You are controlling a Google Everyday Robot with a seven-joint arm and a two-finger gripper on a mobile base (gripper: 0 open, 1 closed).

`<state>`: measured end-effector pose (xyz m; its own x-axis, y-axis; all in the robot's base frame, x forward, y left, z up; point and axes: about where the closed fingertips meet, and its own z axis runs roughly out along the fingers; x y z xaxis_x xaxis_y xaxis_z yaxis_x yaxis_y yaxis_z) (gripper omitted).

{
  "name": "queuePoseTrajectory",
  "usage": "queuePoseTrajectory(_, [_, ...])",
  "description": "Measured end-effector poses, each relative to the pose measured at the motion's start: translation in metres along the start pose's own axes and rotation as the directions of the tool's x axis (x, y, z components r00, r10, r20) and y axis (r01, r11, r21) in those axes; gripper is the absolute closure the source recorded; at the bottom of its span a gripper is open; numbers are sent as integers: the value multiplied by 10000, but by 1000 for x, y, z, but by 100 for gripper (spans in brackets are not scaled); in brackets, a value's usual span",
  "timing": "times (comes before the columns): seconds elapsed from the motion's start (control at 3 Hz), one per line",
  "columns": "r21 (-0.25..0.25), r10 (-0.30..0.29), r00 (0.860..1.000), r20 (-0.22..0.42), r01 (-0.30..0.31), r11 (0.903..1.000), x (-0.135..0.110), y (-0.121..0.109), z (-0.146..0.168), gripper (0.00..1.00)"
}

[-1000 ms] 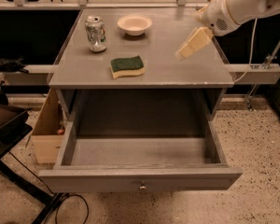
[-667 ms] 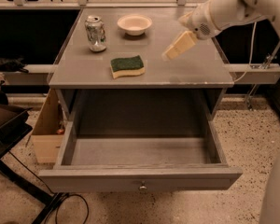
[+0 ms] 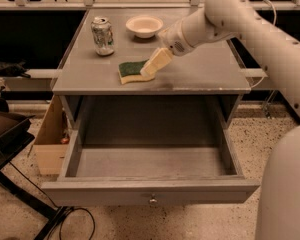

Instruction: Place sponge into top drawer

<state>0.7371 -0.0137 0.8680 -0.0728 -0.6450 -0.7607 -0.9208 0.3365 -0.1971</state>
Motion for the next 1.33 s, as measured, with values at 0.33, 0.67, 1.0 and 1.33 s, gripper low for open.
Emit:
queuePoseTrajectory(0.33, [-322, 87, 9999, -107, -90, 9994, 2, 13, 32, 0])
queuePoseTrajectory(0.67, [-665, 468, 9976, -518, -502, 9965, 19, 30, 54, 18])
queuePoseTrajectory(1.0, [-698, 500, 9972, -552, -538, 9961, 17, 31, 53, 42])
queuePoseTrajectory(1.33, [-698, 500, 9972, -552, -538, 9961, 17, 31, 53, 65])
